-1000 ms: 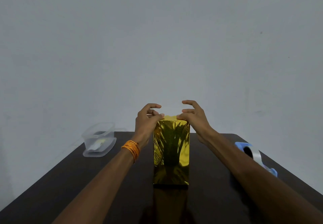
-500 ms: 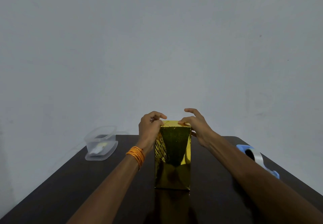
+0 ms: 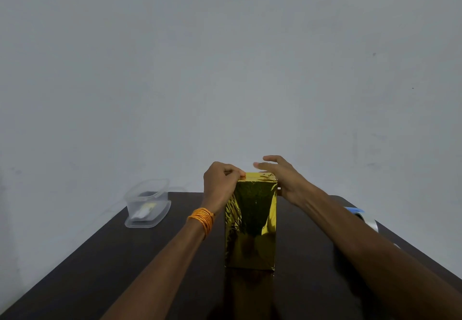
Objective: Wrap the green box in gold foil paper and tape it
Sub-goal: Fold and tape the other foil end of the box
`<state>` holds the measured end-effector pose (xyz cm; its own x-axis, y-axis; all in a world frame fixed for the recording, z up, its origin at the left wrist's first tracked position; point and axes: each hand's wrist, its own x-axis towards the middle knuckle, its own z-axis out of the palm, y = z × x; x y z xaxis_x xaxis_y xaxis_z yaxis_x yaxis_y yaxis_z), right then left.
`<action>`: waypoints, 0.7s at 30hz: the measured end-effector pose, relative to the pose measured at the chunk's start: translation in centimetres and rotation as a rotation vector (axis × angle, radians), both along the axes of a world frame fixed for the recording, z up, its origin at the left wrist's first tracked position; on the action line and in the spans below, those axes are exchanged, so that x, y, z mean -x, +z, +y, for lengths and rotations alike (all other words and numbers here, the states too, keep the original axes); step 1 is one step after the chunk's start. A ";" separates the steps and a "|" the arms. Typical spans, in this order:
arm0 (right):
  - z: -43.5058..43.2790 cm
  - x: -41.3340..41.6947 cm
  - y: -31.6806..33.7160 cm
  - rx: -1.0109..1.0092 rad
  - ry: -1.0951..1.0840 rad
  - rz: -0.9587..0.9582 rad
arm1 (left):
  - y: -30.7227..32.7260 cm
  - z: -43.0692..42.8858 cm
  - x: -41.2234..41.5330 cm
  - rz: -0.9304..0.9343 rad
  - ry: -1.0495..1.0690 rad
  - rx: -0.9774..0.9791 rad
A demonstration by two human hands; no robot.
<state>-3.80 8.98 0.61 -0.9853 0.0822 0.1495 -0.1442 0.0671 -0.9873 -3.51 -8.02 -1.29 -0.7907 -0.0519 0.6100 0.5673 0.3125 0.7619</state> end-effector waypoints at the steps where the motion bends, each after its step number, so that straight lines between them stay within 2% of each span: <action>1: -0.1 0.0 0.0 -0.021 0.000 0.003 | 0.0 -0.1 0.1 -0.001 0.003 0.005; 11: -0.1 1.2 0.1 0.075 0.028 -0.110 | 0.1 0.0 -0.7 0.025 0.023 0.100; 14: -0.1 1.0 0.4 0.101 0.049 -0.124 | 0.0 0.7 -1.3 0.101 0.134 0.246; 18: -0.1 0.6 0.3 0.111 0.083 -0.138 | -1.3 2.7 -4.1 0.376 0.287 0.464; 21: 0.2 0.4 0.2 0.085 0.072 -0.150 | -2.8 4.2 -5.4 0.425 0.333 0.623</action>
<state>-4.22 9.23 0.83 -0.9998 0.0169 -0.0044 0.0040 -0.0223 -0.9997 1.87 -3.87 -4.11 -0.4885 0.2039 0.8484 0.5713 0.8096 0.1343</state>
